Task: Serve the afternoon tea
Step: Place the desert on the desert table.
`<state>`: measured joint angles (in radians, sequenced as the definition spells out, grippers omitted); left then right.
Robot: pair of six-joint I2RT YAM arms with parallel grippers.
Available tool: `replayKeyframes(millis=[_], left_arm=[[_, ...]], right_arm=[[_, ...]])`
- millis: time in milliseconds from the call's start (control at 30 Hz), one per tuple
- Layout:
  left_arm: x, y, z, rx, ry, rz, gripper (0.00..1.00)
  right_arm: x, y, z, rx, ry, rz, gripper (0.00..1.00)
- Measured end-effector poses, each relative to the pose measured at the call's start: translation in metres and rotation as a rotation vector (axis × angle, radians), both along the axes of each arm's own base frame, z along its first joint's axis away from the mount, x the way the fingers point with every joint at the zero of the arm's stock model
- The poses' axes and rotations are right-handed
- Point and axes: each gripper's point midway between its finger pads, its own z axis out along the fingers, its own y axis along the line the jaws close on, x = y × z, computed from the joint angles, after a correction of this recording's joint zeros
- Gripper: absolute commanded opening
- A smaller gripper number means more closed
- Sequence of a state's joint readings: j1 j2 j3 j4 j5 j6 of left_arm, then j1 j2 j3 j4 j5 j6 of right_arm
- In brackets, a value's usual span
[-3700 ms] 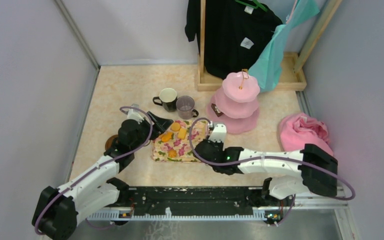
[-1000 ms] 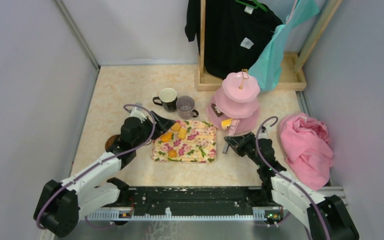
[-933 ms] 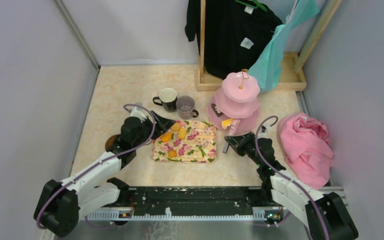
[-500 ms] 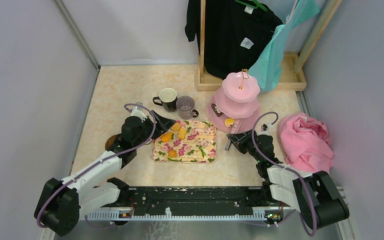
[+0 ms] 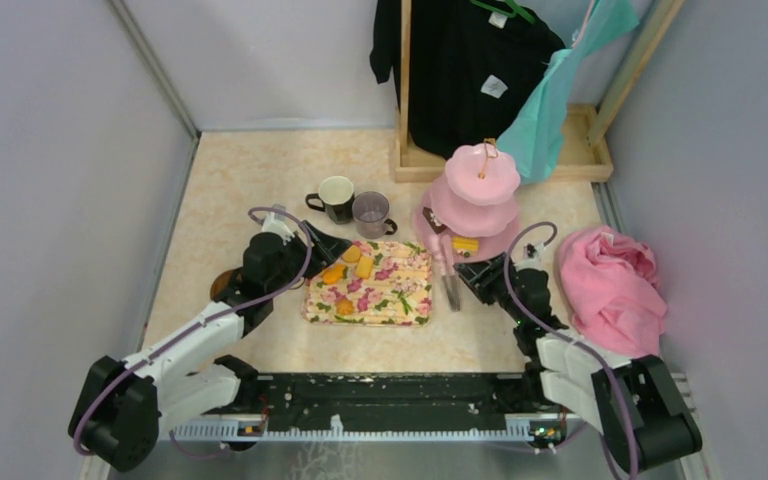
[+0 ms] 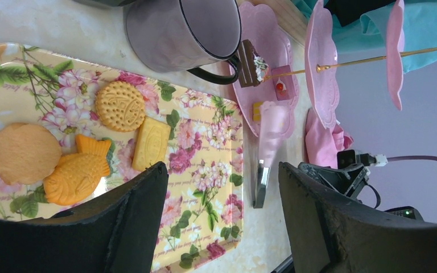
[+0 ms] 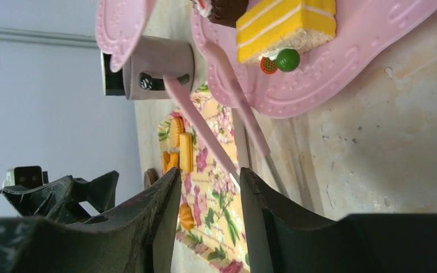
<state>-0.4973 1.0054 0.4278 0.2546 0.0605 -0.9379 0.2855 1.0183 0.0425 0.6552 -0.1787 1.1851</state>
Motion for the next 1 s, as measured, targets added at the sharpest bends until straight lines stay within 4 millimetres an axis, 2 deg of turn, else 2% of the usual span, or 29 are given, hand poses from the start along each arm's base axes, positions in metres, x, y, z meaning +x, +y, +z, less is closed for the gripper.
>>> replayKeyframes(millis=[200, 433, 700, 867, 1000], left_arm=[[0.000, 0.000, 0.000, -0.001, 0.000, 0.000, 0.77], [0.000, 0.000, 0.000, -0.001, -0.001, 0.000, 0.77], [0.001, -0.001, 0.002, -0.006, -0.009, -0.001, 0.77], [0.001, -0.001, 0.002, -0.006, -0.009, -0.001, 0.77], [0.001, 0.000, 0.002, -0.006, -0.010, -0.001, 0.77]], right_arm=[[-0.001, -0.005, 0.011, -0.025, -0.039, -0.012, 0.41], [-0.009, -0.008, -0.005, -0.161, 0.012, 0.010, 0.44], [-0.010, 0.023, 0.007, -0.458, -0.012, 0.158, 0.46], [-0.017, 0.029, -0.011, -0.639, 0.029, 0.212, 0.47], [-0.029, 0.020, -0.036, -0.772, 0.091, 0.232, 0.49]])
